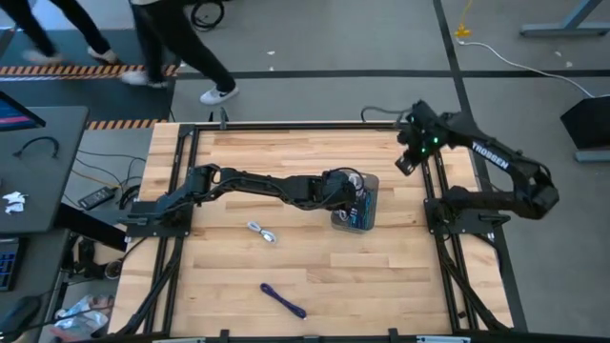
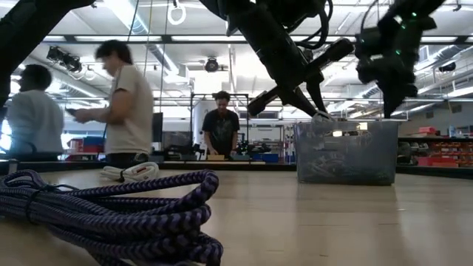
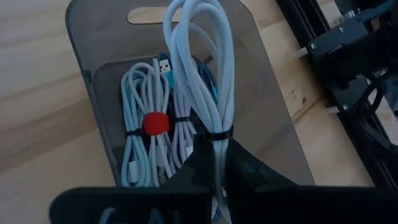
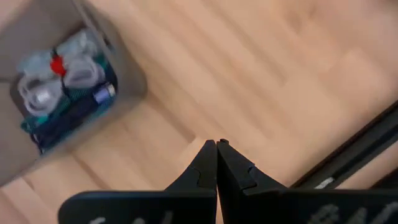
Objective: Pick and place USB-C Cables
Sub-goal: Put the white charger cable into the gray bin
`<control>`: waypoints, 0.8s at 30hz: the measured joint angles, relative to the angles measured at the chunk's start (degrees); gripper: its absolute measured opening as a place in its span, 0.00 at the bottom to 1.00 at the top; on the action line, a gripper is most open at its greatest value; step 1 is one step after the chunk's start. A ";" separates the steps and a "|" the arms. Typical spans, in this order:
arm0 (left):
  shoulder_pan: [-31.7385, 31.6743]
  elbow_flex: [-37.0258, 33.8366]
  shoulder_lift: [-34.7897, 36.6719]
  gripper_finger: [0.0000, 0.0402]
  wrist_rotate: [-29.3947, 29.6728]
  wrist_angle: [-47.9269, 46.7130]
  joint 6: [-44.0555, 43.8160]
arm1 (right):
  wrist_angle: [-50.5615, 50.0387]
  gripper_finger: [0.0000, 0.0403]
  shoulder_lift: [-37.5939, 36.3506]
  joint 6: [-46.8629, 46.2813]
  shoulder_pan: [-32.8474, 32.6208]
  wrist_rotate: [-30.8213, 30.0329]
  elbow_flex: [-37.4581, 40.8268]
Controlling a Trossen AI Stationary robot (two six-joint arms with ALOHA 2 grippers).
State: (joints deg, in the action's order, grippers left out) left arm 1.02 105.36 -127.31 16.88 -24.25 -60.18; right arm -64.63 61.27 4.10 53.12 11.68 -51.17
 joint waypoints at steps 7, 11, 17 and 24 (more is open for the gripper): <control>-0.12 0.00 0.00 0.05 -0.08 0.02 0.00 | 3.33 0.00 -2.90 -2.38 -2.19 -0.16 1.50; -0.33 0.00 0.00 0.05 -0.08 0.15 0.57 | 3.60 0.00 -2.87 -2.63 -2.65 1.19 1.93; -0.59 -0.02 0.00 0.05 -0.06 0.33 0.79 | 5.74 0.00 -1.39 -3.75 -4.53 1.62 4.00; -0.59 -0.02 0.00 0.05 -0.04 0.35 0.81 | 6.82 0.00 1.99 -4.40 -8.28 1.90 4.80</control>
State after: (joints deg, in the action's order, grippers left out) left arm 0.43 105.35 -127.31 16.84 -23.90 -59.37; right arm -57.81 63.26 -0.31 44.84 13.59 -46.37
